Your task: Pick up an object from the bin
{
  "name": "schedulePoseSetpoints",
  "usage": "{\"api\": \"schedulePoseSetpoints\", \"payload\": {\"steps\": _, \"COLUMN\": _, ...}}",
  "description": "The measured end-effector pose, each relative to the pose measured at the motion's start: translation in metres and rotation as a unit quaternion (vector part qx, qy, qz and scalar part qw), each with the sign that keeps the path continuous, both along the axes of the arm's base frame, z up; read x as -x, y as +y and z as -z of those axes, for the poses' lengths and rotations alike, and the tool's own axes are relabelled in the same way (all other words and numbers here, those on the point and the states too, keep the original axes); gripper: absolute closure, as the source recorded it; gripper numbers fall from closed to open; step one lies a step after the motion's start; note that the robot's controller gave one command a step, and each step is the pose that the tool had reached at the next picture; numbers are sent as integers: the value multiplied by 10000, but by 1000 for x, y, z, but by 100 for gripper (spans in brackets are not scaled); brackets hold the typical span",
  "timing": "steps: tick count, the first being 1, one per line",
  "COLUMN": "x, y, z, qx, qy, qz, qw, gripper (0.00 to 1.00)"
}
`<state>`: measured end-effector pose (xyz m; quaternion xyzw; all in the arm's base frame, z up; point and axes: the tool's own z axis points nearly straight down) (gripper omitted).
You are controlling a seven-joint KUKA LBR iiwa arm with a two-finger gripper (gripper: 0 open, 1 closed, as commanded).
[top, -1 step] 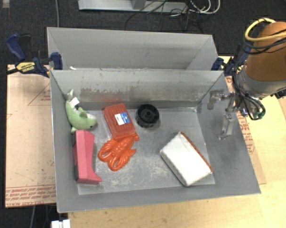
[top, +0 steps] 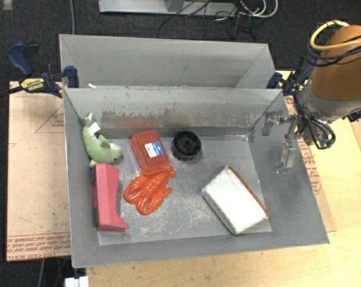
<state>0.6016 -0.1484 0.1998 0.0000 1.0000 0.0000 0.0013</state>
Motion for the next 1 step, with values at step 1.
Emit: {"api": "schedulePoseSetpoints", "payload": {"steps": 1, "x": 28, "y": 93, "z": 100, "qx": -9, "qy": 14, "qz": -4, "qw": 10000, "gripper": 0}}
